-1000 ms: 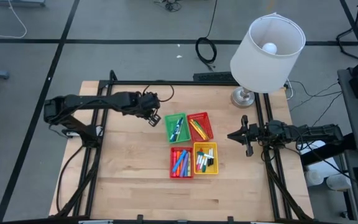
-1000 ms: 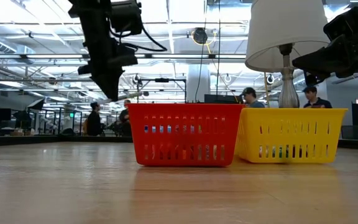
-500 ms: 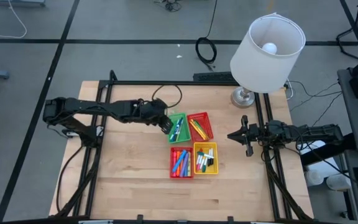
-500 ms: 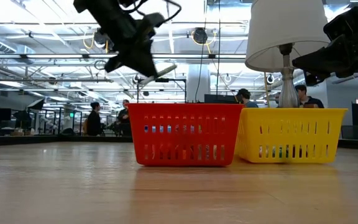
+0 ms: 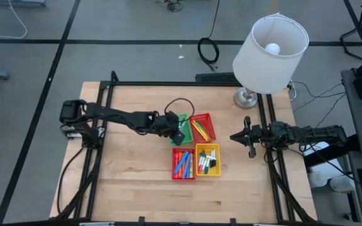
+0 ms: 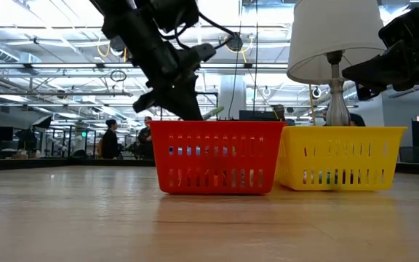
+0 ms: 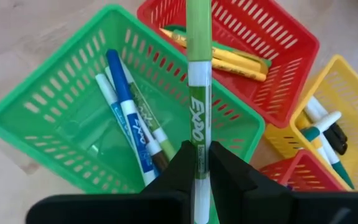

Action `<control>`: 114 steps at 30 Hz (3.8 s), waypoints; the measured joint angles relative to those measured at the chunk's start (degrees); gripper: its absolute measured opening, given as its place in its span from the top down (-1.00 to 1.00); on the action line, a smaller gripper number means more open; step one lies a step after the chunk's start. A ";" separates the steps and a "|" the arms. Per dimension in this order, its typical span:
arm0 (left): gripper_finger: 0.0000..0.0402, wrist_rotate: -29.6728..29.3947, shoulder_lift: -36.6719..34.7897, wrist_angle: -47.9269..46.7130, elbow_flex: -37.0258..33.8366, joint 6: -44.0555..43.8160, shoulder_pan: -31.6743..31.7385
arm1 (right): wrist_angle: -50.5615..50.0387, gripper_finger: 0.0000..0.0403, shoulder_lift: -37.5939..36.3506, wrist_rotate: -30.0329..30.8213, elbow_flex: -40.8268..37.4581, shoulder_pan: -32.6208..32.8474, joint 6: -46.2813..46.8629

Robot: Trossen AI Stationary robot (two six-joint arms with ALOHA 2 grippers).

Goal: Pick & Place Markers
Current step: Put the green marker pen into the green bin, then return to Home Position

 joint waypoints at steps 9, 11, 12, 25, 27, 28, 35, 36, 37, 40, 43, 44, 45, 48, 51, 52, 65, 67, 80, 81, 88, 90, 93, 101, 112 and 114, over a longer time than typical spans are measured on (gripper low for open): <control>0.83 0.31 0.69 0.29 0.00 1.48 0.15 | 0.01 0.91 0.02 0.02 0.02 -0.01 0.02; 0.82 0.52 0.69 0.05 0.00 1.56 0.15 | 0.01 0.91 0.00 0.01 0.02 -0.01 0.01; 0.81 0.89 0.69 -0.28 0.00 1.58 0.15 | 0.01 0.91 0.02 0.00 0.01 -0.01 0.01; 0.00 1.11 -0.06 -3.51 0.00 2.86 1.35 | 0.01 0.91 0.00 0.00 0.00 -0.01 0.02; -0.09 2.40 -1.81 -3.85 0.00 3.26 2.12 | 0.01 0.91 0.00 0.00 0.01 -0.01 0.01; -0.13 3.35 -2.94 -4.51 0.00 4.76 2.40 | 0.01 0.91 0.00 0.00 0.02 -0.01 0.02; -0.25 -1.81 -17.17 -11.93 0.09 22.35 -1.49 | 0.01 0.91 0.02 0.01 0.01 0.00 0.00; -0.25 -2.02 -19.69 -14.75 0.09 25.63 -2.06 | 0.00 0.91 0.02 0.01 0.02 0.00 0.00; -0.26 -2.14 -21.96 -17.58 0.09 27.51 -2.60 | 0.00 0.91 0.04 0.00 0.02 0.00 0.00; -0.26 -2.33 -28.75 -27.32 0.09 26.98 -3.84 | 0.01 0.91 0.04 0.00 0.01 0.00 0.01; -0.26 -5.55 -33.42 -34.08 0.08 20.01 -5.73 | 0.01 0.91 0.02 0.00 0.02 0.00 0.00; -0.26 -7.23 -34.32 -36.05 -0.17 18.64 -6.58 | -0.01 0.91 0.04 0.01 0.01 0.00 0.00; -0.25 -9.40 -35.41 -36.46 -0.95 18.54 -7.57 | -0.01 0.91 0.04 0.00 0.00 0.00 0.00; -0.25 -15.62 -39.71 -31.43 -6.89 20.93 -11.06 | -0.03 0.91 0.03 0.00 0.02 -0.01 0.00; -0.27 -14.41 -45.17 -17.48 -15.96 26.87 -12.75 | -0.04 0.91 0.04 0.00 0.00 -0.01 0.02; -0.27 -12.71 -47.11 -11.70 -19.49 29.35 -13.08 | -0.04 0.91 0.04 0.00 0.02 0.00 0.01; -0.27 -1.75 -75.49 19.85 -51.76 37.34 -9.37 | -0.01 0.91 0.04 0.01 0.01 -0.01 0.01; -0.27 -2.04 -80.09 16.28 -52.23 37.62 -8.63 | -0.01 0.91 0.04 0.00 0.01 -0.01 0.01; -0.27 1.55 -95.79 11.37 -56.51 43.27 -6.87 | -0.02 0.91 0.04 0.01 0.00 -0.01 0.01; -0.27 1.41 -95.67 12.33 -57.28 42.97 -6.81 | -0.04 0.91 0.04 0.01 0.01 0.01 0.02; -0.27 4.50 -95.86 17.33 -61.12 46.33 -6.65 | -0.10 0.91 0.15 0.00 0.02 -0.01 0.00; -0.27 4.63 -95.79 17.77 -61.31 46.56 -6.53 | -0.11 0.91 0.14 0.00 0.00 0.00 0.01; -0.27 5.89 -94.82 17.48 -61.31 46.99 -6.12 | -0.10 0.91 0.15 0.01 0.01 -0.01 0.02; -0.27 5.08 -93.87 17.42 -61.33 46.79 -5.80 | -0.10 0.91 0.15 0.00 0.01 0.01 0.02; -0.27 4.82 -93.65 17.98 -61.40 46.36 -5.80 | -0.10 0.91 0.13 0.00 0.02 0.01 0.00; -0.27 4.80 -93.65 18.42 -61.46 46.36 -5.80 | -0.10 0.91 0.15 0.00 0.01 0.01 0.02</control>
